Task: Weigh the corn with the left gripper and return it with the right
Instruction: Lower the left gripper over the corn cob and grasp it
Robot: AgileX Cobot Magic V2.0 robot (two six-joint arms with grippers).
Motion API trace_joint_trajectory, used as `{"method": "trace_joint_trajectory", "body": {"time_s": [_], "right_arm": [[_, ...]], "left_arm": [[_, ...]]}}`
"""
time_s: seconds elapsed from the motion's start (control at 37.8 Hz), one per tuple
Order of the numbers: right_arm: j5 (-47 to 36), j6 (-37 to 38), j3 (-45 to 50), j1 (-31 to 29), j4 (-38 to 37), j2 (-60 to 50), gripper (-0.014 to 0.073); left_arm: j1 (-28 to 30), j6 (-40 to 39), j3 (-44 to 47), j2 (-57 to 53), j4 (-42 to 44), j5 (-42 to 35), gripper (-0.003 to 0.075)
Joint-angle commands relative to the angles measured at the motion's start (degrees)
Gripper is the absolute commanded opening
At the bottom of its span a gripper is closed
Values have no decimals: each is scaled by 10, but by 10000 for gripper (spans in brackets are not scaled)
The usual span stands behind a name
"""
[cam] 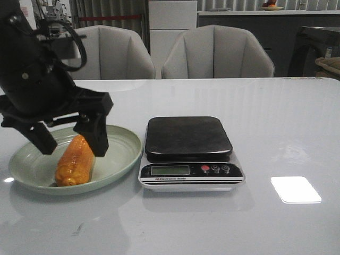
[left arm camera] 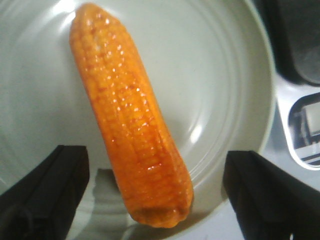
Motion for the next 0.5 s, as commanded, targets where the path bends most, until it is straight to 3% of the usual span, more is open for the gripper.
{"method": "trace_joint_trajectory", "body": {"time_s": [0.0, 0.08, 0.21, 0.32, 0.48], "right_arm": [[-45, 0, 4, -4, -7, -11, 186], [-45, 0, 4, -4, -7, -11, 186], [-45, 0, 4, -4, -7, -11, 186], [-45, 0, 4, -4, -7, -11, 186], [-45, 0, 4, -4, -7, -11, 186]], "left_arm": [[-3, -6, -27, 9, -4, 4, 533], [-3, -6, -32, 24, -5, 6, 419], [-3, -6, -57, 29, -10, 9, 106], [-3, -1, -97, 27, -9, 42, 148], [-15, 0, -169, 27, -8, 73, 120]]}}
